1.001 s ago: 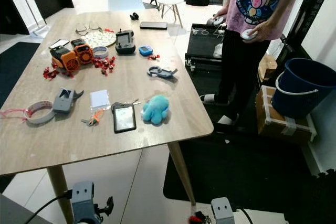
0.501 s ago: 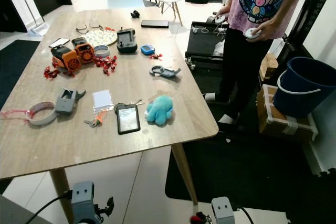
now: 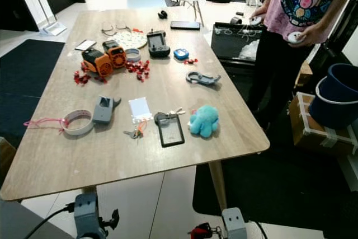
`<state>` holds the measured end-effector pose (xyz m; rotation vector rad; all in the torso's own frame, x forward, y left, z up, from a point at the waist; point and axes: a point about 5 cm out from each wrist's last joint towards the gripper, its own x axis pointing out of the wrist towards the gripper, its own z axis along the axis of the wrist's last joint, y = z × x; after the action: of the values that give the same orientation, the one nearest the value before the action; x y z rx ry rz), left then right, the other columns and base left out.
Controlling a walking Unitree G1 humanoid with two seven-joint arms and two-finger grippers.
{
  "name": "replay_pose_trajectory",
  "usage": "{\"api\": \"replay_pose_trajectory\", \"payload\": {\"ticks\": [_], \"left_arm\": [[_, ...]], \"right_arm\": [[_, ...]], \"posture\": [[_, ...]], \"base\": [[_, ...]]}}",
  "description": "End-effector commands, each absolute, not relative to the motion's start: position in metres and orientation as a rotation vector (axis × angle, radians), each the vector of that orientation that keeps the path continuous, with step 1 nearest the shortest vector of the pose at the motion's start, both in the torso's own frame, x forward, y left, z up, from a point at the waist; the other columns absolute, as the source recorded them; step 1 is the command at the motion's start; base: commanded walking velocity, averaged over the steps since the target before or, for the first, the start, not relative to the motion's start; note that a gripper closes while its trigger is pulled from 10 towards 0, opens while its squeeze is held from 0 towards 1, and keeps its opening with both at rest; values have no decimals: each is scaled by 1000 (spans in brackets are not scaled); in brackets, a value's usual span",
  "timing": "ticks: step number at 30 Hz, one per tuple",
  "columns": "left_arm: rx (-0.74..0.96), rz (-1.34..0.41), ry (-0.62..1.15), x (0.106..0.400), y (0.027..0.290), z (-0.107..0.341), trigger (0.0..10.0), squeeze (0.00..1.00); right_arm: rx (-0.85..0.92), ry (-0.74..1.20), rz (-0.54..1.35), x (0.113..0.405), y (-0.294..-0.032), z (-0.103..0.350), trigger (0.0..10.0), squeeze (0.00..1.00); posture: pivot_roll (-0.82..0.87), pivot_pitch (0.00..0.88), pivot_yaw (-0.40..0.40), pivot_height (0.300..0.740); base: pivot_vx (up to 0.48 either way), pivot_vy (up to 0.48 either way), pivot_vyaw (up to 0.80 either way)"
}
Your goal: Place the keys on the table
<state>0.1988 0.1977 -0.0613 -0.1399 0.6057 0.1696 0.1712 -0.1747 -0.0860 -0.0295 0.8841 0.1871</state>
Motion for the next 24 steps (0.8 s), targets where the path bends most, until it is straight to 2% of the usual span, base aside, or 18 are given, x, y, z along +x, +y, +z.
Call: {"api": "replay_pose_trajectory", "payload": {"ticks": [1,12,16,19,24], "left_arm": [[-143,174,616,194,198,-64,10000,0],[-126,166,614,193,198,-64,10000,0],[-106,145,615,195,196,-63,10000,0],[-168,168,622,194,195,-65,10000,0],[-123,155,629,194,195,-65,10000,0]], "right_arm": [[-25,894,164,167,-180,-88,10000,0],[-20,907,155,161,-181,-90,10000,0],[-12,903,141,161,-182,-90,10000,0],[-2,898,122,160,-183,-90,10000,0],[-41,885,8,158,-211,-86,10000,0]], "posture": [[35,51,4,740],[31,53,8,740],[29,57,11,740],[29,58,12,740],[28,60,14,740]], "base": [[0,0,0],[0,0,0],[0,-480,0],[0,0,0],[0,0,0]]}}
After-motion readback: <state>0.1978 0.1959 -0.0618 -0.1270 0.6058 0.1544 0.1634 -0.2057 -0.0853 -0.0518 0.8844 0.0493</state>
